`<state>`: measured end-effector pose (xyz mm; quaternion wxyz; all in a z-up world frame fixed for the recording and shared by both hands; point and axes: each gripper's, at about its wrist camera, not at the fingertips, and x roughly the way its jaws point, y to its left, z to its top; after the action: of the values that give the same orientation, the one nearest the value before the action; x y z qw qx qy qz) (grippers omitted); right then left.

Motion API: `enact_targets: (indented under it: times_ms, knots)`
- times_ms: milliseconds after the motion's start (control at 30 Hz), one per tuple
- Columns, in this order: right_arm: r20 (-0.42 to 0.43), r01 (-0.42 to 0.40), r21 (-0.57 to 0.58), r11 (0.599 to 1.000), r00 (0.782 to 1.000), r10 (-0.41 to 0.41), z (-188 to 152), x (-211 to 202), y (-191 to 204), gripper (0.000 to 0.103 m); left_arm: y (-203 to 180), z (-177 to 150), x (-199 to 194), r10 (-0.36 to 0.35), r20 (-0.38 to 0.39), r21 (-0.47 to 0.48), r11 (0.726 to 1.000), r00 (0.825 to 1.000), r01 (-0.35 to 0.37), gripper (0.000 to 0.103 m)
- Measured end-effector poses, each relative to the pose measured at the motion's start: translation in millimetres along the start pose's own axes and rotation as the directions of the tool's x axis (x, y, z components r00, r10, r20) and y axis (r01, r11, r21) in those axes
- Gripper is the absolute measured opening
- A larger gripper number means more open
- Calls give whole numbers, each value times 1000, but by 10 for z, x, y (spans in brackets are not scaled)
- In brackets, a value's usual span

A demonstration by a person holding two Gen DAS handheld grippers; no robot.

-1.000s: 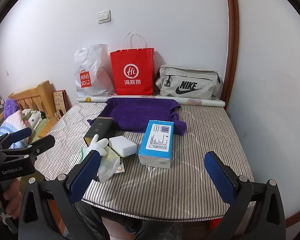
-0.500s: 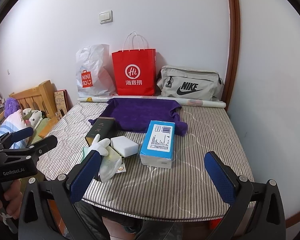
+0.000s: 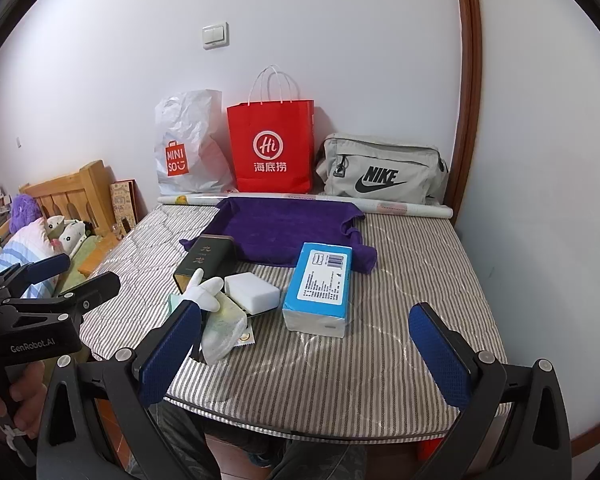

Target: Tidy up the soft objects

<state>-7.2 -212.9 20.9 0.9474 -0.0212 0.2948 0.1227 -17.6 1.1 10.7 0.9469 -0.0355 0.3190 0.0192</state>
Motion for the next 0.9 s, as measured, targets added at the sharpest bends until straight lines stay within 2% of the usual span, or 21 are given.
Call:
enact_targets:
  times_ms: [500, 800, 900]
  knots:
    - [-6, -21, -9, 1000, 1000, 21, 8, 76, 50, 102, -10, 18, 106, -22, -13, -2, 1000, 1000, 22, 103]
    - [-78, -42, 3, 999, 996, 42, -103, 441, 32, 102, 186, -82, 486, -10, -90, -37, 999, 996, 7, 103]
    - [-105, -50, -2, 999, 993, 50, -164, 585, 40, 102, 271, -151, 676, -30, -139, -62, 998, 990, 21, 103]
